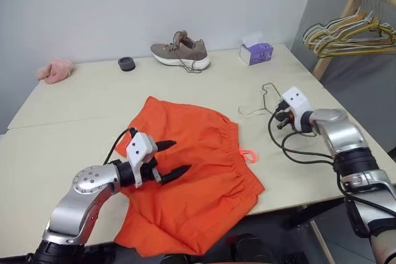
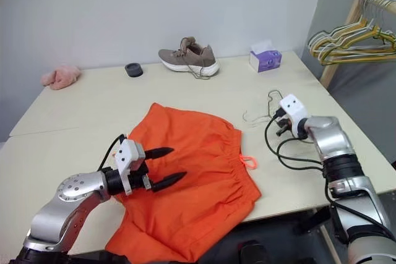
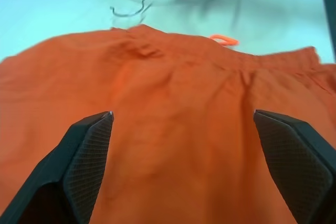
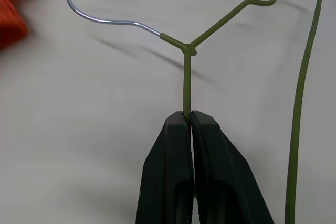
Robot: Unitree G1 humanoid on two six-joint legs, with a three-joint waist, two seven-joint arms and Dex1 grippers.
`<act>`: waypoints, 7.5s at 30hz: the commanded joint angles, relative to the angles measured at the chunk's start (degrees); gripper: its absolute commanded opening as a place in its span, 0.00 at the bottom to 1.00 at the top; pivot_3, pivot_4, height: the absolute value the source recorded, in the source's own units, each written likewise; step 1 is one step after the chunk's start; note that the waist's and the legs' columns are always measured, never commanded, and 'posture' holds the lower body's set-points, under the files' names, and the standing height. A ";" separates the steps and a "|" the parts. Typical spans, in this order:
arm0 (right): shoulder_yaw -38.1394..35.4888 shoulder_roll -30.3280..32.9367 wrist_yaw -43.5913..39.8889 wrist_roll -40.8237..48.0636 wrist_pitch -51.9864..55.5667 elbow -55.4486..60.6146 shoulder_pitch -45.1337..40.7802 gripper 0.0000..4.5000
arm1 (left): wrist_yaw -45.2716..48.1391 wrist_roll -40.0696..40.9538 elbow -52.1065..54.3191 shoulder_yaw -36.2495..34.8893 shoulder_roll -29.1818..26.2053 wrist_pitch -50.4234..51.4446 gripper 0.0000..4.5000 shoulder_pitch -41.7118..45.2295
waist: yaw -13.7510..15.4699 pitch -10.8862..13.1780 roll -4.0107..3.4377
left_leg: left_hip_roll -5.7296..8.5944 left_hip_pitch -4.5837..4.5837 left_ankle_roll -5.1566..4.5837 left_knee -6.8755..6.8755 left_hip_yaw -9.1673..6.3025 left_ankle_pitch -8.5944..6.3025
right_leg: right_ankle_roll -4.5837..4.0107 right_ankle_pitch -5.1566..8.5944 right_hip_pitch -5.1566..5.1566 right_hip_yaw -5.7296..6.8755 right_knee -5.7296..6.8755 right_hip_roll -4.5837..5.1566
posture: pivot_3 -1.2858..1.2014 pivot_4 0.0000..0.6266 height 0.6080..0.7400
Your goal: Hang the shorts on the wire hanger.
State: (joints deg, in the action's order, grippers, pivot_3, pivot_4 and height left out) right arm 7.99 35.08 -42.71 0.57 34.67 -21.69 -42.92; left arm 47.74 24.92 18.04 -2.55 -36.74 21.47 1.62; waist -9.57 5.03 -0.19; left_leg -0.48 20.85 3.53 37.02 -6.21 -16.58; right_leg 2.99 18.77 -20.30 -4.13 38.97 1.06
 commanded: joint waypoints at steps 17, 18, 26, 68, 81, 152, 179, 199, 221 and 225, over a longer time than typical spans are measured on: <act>3.42 10.91 -24.57 10.57 1.79 28.56 7.32 0.01 | 2.49 -26.48 -37.67 1.95 -13.43 -48.77 1.00 22.06 | -0.17 0.24 -0.07 | 0.05 -0.06 0.01 -0.03 0.06 0.00 | -0.03 0.03 0.02 0.07 -0.05 0.01 | 0.45 0.10 1.00; 3.40 11.07 -24.89 10.92 2.02 29.20 7.34 0.01 | 2.47 -27.99 -40.09 3.06 -13.78 -52.28 1.00 23.30 | -0.15 0.24 -0.08 | 0.07 -0.05 0.01 -0.02 0.05 0.00 | -0.03 0.03 0.03 0.08 -0.06 0.03 | 0.45 0.10 1.00; 2.64 12.43 -27.91 16.75 6.54 36.69 7.19 0.01 | 0.46 -36.29 -53.15 11.12 -10.94 -69.40 1.00 33.29 | 0.09 0.32 -0.02 | 0.09 0.04 0.00 -0.01 -0.04 -0.01 | -0.03 0.03 -0.02 0.10 -0.05 0.12 | 0.44 0.10 1.00; 1.97 12.46 -21.31 26.59 12.31 45.63 5.39 0.16 | -22.44 -56.46 -76.43 26.52 2.99 -80.87 0.00 49.38 | -2.18 0.43 0.17 | 0.12 0.04 0.00 0.07 -0.10 0.00 | 0.00 0.03 0.01 0.14 0.05 0.11 | 0.43 0.11 1.00; 1.10 25.61 -18.24 14.56 4.32 47.35 12.88 0.92 | -3.24 -40.40 -66.84 22.55 -0.20 -69.13 0.00 41.99 | -2.36 0.45 0.17 | 0.00 0.04 0.00 0.02 -0.03 0.00 | -0.01 0.03 -0.03 0.10 0.04 0.13 | 0.42 0.12 1.00; 13.01 10.71 -21.91 -6.19 -6.25 31.04 4.51 0.00 | 9.99 -10.83 -23.42 -1.17 -4.89 -8.97 0.68 21.25 | -3.18 0.42 0.16 | -0.04 -0.06 0.00 0.97 -0.23 0.01 | 0.04 0.01 0.06 0.11 1.01 0.07 | 0.43 0.07 1.00; -14.59 22.88 -18.67 17.57 28.12 40.82 33.83 0.00 | 9.59 -6.76 -27.39 -5.74 -4.97 -8.15 1.00 14.14 | -3.17 0.52 0.31 | 0.03 -0.09 -0.01 0.94 0.18 0.00 | 0.10 0.03 0.10 0.04 0.92 -0.07 | 0.41 0.10 1.00; -11.82 25.94 -17.98 29.48 32.05 44.30 31.98 0.00 | 8.50 -8.66 -30.14 -6.23 -6.26 -10.79 1.00 14.00 | -2.95 0.78 0.57 | -0.02 -0.03 -0.01 0.87 0.17 -0.01 | 0.31 0.16 0.09 0.06 0.74 -0.08 | 0.42 0.10 1.00; -11.23 4.72 -5.07 37.16 56.08 27.76 13.12 0.00 | 7.00 -8.92 -29.44 -5.57 -4.26 -12.56 1.00 14.92 | -2.98 0.84 0.65 | -0.03 0.04 -0.01 0.84 0.05 -0.01 | 0.08 0.01 0.04 0.03 0.64 -0.06 | 0.43 0.08 1.00; -11.35 3.68 -3.78 38.25 55.09 30.78 10.58 0.00 | 5.94 -8.42 -30.02 -6.38 -3.86 -12.26 1.00 16.04 | -2.95 0.83 0.65 | -0.03 0.06 -0.01 0.83 -0.01 -0.01 | 0.08 0.01 0.01 0.04 0.67 -0.05 | 0.43 0.07 1.00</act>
State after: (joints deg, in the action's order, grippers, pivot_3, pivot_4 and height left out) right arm -1.58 38.18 -46.79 37.28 90.79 6.28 -30.87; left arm 54.37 15.60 -12.44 -6.99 -40.31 9.68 16.11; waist -12.51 5.87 0.45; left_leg -0.52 20.93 3.52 37.85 -6.23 -16.59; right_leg 3.07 18.78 -20.29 -4.08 39.63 1.02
